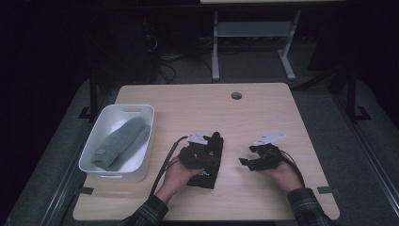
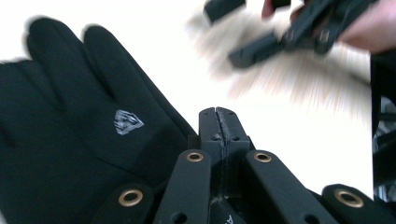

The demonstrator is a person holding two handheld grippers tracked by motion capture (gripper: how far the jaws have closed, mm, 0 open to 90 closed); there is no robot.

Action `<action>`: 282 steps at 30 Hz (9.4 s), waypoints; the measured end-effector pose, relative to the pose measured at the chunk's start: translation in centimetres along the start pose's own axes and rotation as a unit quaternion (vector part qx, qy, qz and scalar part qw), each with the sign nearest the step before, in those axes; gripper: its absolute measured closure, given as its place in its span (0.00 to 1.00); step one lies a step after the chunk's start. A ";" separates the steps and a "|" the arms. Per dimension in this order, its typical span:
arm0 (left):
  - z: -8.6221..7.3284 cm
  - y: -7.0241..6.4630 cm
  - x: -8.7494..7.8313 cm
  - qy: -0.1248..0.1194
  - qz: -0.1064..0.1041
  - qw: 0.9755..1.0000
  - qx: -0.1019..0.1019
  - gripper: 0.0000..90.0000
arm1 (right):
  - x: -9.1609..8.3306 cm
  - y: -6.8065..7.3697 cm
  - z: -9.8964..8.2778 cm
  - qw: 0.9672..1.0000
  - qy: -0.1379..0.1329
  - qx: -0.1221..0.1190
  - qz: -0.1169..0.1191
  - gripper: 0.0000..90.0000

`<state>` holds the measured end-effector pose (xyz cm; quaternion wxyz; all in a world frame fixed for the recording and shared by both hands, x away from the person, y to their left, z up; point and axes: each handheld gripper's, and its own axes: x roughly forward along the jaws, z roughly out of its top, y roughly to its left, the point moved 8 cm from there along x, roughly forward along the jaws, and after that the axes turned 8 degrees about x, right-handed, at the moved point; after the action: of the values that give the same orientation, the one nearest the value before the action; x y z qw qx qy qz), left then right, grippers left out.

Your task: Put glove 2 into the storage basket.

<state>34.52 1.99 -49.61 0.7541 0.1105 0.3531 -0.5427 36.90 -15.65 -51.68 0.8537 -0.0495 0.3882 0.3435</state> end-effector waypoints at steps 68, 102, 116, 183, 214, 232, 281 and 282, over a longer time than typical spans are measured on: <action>-3.2 4.8 -3.3 0.078 0.121 0.989 0.013 0.14 | -0.7 -6.1 -2.4 0.995 -0.016 0.050 -0.084 0.07; -3.7 4.0 -2.5 0.099 0.071 0.992 0.028 0.76 | -0.7 -6.1 -2.4 0.995 -0.017 0.050 -0.084 0.07; -1.8 2.7 -4.8 0.068 0.058 0.996 0.008 0.77 | -0.7 -6.1 -2.3 0.995 -0.017 0.050 -0.084 0.07; -4.7 13.6 -27.8 0.038 0.187 0.974 -0.125 0.77 | -0.7 -6.1 -2.3 0.994 -0.018 0.055 -0.089 0.07; -8.1 18.5 -27.6 0.033 0.259 0.954 -0.145 0.15 | -0.7 -6.2 -2.4 0.994 -0.018 0.055 -0.090 0.07; -2.4 13.9 -24.5 -0.015 0.222 0.971 -0.082 0.15 | -0.7 -6.2 -2.4 0.994 -0.018 0.057 -0.091 0.07; 0.2 4.2 -7.2 -0.011 0.115 0.993 0.009 0.15 | -0.7 -6.1 -2.4 0.994 -0.017 0.056 -0.089 0.06; 0.1 4.1 -6.9 -0.008 0.114 0.993 0.012 0.15 | -0.7 -6.1 -2.4 0.994 -0.016 0.056 -0.089 0.06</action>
<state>37.09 8.65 -45.88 0.8124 0.1549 0.3253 -0.4585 38.88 -21.50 -53.96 0.8886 -0.0302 0.3869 0.2445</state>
